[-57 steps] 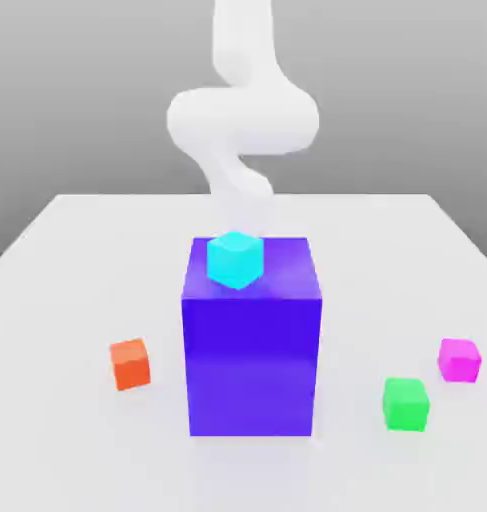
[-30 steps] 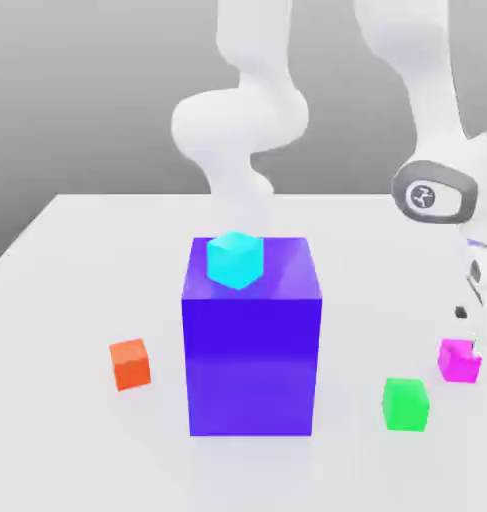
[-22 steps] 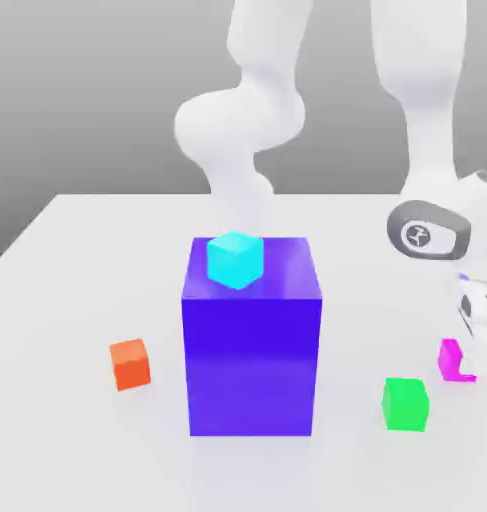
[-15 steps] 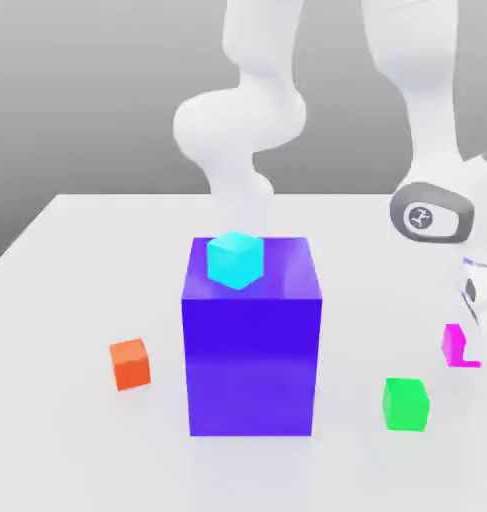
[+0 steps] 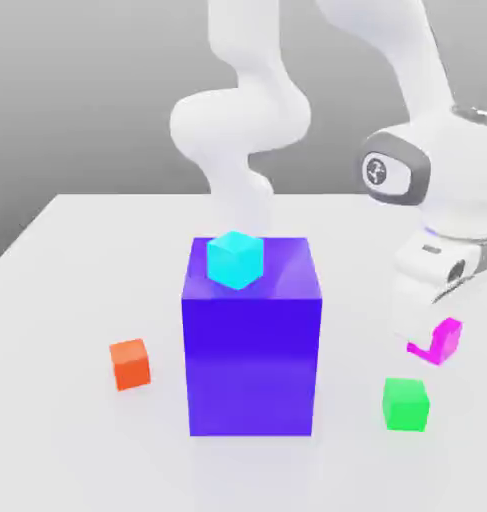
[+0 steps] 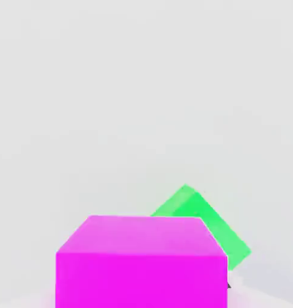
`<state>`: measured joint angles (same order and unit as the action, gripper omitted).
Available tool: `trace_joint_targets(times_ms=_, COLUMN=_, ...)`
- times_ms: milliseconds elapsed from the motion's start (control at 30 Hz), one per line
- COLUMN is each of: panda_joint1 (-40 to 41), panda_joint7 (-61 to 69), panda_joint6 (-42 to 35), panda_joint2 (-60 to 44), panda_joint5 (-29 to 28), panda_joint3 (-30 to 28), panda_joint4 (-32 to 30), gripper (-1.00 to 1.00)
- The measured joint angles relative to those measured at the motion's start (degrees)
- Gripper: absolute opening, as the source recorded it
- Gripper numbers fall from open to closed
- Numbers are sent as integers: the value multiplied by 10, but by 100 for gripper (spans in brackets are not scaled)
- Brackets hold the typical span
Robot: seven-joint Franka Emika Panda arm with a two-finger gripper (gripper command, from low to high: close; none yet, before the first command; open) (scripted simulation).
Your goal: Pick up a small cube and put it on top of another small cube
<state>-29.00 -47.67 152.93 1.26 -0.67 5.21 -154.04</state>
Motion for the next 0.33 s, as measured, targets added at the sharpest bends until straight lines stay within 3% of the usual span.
trace_joint_targets(times_ms=233, panda_joint1=10, panda_joint7=-45, panda_joint6=90, panda_joint2=-95, panda_joint5=-13, panda_joint3=-4, panda_joint4=4, gripper=-100)
trace_joint_targets(times_ms=267, panda_joint1=8, panda_joint7=-48, panda_joint6=101, panda_joint2=-107, panda_joint5=-18, panda_joint3=-7, panda_joint4=5, gripper=100)
trace_joint_targets(times_ms=333, panda_joint1=8, panda_joint7=-48, panda_joint6=101, panda_joint2=-107, panda_joint5=-18, panda_joint3=-7, panda_joint4=5, gripper=100)
